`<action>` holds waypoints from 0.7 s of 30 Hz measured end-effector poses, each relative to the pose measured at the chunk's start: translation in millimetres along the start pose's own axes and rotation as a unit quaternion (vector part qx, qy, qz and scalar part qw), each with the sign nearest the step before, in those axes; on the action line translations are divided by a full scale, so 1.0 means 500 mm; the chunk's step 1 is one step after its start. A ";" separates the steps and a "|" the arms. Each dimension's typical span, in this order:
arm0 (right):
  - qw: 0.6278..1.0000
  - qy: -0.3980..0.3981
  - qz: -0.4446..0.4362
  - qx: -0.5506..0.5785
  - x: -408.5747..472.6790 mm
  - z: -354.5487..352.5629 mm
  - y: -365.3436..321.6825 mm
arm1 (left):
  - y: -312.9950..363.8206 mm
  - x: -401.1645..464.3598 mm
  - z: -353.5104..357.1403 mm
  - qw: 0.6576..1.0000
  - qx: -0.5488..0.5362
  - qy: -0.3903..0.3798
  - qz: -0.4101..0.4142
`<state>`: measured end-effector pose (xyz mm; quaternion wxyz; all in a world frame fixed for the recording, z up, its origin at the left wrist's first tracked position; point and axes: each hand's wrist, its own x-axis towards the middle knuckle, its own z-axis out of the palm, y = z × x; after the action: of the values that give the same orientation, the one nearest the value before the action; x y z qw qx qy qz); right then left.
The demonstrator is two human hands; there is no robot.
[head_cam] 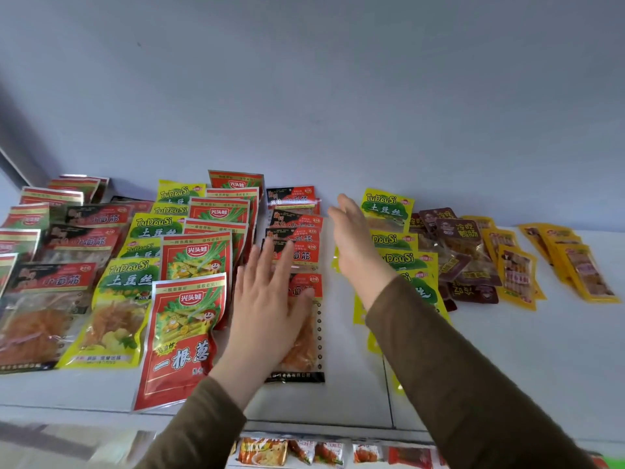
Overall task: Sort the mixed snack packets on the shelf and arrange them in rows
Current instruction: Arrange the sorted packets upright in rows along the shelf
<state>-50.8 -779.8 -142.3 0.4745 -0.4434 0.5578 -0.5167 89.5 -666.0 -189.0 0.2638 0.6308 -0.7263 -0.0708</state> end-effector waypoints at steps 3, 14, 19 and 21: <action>0.996 0.004 0.060 -0.063 0.084 0.016 -0.004 | 0.013 -0.012 0.031 0.995 0.082 -0.059 0.015; 0.973 -0.007 0.082 -0.217 0.212 0.066 0.046 | -0.018 -0.026 0.066 0.987 0.130 -0.092 0.000; 0.976 0.007 0.095 -0.195 0.225 0.058 0.055 | -0.017 -0.026 0.062 0.989 0.124 -0.086 0.003; 0.979 0.007 0.085 -0.187 0.229 0.060 0.060 | -0.019 -0.025 0.062 0.989 0.122 -0.086 0.003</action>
<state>-39.0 -895.3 -180.9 0.4213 -0.4719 0.6835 -0.3642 83.9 -663.2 -223.2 0.1211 0.6475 -0.7516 -0.0349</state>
